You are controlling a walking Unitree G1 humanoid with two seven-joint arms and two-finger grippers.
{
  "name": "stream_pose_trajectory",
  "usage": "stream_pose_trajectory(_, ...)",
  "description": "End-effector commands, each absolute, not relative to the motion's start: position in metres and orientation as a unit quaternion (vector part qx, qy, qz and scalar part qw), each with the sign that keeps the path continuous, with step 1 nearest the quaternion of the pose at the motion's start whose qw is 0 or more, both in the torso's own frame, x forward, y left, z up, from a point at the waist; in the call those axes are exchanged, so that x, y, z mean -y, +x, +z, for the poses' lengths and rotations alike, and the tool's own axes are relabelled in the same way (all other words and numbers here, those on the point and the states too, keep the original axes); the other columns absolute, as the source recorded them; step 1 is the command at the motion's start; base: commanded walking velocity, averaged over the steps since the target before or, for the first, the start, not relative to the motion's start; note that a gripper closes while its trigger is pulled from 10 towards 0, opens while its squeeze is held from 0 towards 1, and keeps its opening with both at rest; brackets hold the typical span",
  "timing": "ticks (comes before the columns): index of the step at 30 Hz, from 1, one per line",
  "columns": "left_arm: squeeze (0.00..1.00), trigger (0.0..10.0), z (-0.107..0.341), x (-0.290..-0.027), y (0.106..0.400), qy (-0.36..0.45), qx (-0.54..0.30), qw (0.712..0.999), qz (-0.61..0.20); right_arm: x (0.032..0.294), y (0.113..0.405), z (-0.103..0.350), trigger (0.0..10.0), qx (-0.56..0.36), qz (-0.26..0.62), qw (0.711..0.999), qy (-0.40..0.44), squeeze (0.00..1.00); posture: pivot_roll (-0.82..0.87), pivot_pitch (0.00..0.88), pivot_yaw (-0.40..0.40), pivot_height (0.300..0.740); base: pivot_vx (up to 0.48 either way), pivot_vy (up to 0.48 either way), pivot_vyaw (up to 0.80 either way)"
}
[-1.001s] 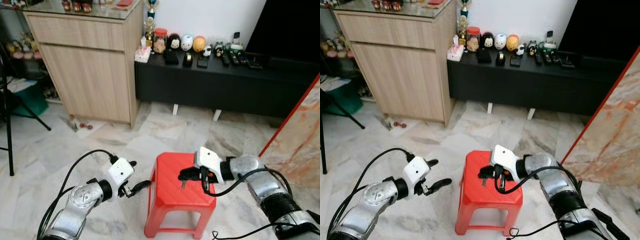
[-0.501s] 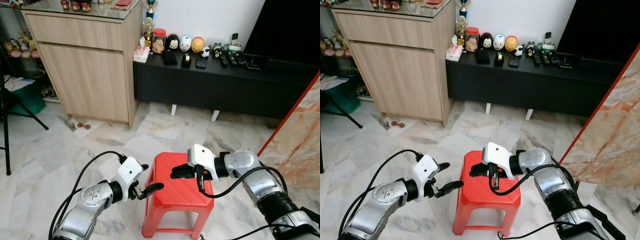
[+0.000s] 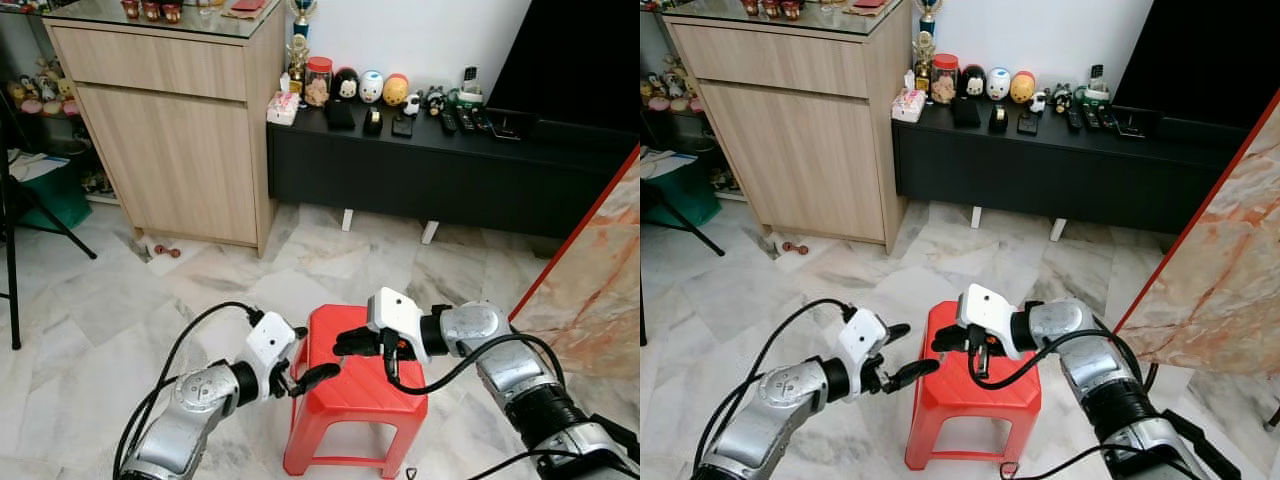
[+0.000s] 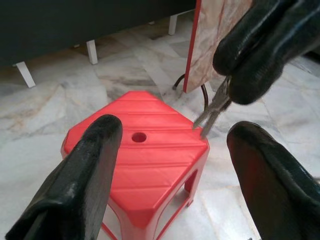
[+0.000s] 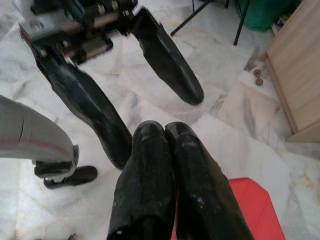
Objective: Hang keys on a hook
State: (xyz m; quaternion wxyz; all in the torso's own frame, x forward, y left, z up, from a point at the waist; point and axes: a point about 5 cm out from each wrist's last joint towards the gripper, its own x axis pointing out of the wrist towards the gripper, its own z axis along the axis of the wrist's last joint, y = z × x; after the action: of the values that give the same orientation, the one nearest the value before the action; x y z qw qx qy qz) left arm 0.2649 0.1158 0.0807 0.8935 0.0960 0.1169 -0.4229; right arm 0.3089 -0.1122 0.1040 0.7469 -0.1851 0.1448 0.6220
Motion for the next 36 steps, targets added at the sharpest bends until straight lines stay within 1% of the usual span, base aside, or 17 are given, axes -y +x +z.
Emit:
stream_pose_trajectory(1, 0.00, 10.0, 0.084, -0.111, 0.267, 0.094, -0.109, 0.894, -0.425, 0.111, 0.310, 0.110, 10.0, -0.133, 0.623, 0.749, -0.180, 0.00, 0.12, 0.000, -0.144, 0.740, 0.000, 0.000, 0.00)
stream_pose_trajectory(5, 0.00, 10.0, 0.085, -0.110, 0.269, 0.087, -0.111, 0.894, -0.425, 0.111, 0.310, 0.107, 10.0, -0.138, 0.620, 0.750, -0.185, 0.00, 0.12, 0.000, -0.146, 0.740, 0.000, 0.000, 0.00)
stream_pose_trajectory(10, 0.00, 10.0, 0.090, -0.108, 0.270, 0.071, -0.102, 0.896, -0.426, 0.108, 0.311, 0.114, 10.0, -0.127, 0.624, 0.751, -0.173, 0.00, 0.12, 0.000, -0.146, 0.740, 0.000, 0.000, 0.00)
stream_pose_trajectory(19, 0.00, 10.0, 0.090, -0.107, 0.270, 0.070, -0.107, 0.893, -0.432, 0.106, 0.313, 0.117, 10.0, -0.119, 0.624, 0.752, -0.176, 0.00, 0.12, 0.000, -0.147, 0.740, 0.000, 0.000, 0.00)
stream_pose_trajectory(24, 0.00, 10.0, 0.091, -0.108, 0.273, 0.071, -0.102, 0.898, -0.421, 0.103, 0.313, 0.119, 10.0, -0.116, 0.628, 0.750, -0.172, 0.00, 0.12, 0.000, -0.147, 0.740, 0.000, 0.000, 0.00)
stream_pose_trajectory(31, 0.00, 9.7, 0.092, -0.106, 0.273, 0.063, -0.099, 0.898, -0.423, 0.103, 0.313, 0.119, 10.0, -0.115, 0.628, 0.750, -0.172, 0.00, 0.12, 0.000, -0.147, 0.740, 0.000, 0.000, 0.00)
stream_pose_trajectory(32, 0.00, 8.9, 0.092, -0.106, 0.273, 0.063, -0.099, 0.898, -0.423, 0.103, 0.313, 0.119, 10.0, -0.115, 0.629, 0.750, -0.172, 0.00, 0.12, 0.000, -0.147, 0.740, 0.000, 0.000, 0.00)
stream_pose_trajectory(33, 0.00, 5.1, 0.092, -0.105, 0.272, 0.064, -0.099, 0.897, -0.425, 0.103, 0.313, 0.119, 10.0, -0.116, 0.629, 0.749, -0.172, 0.00, 0.13, 0.000, -0.146, 0.740, 0.000, 0.000, 0.00)
stream_pose_trajectory(35, 0.00, 5.1, 0.092, -0.105, 0.272, 0.064, -0.099, 0.897, -0.426, 0.103, 0.313, 0.119, 10.0, -0.116, 0.629, 0.749, -0.172, 0.00, 0.13, 0.000, -0.146, 0.740, 0.000, 0.000, 0.00)
stream_pose_trajectory(36, 0.00, 0.0, 0.091, -0.105, 0.272, 0.064, -0.100, 0.896, -0.427, 0.103, 0.313, 0.119, 10.0, -0.116, 0.628, 0.750, -0.172, 0.00, 0.13, 0.000, -0.146, 0.740, 0.000, 0.000, 0.00)
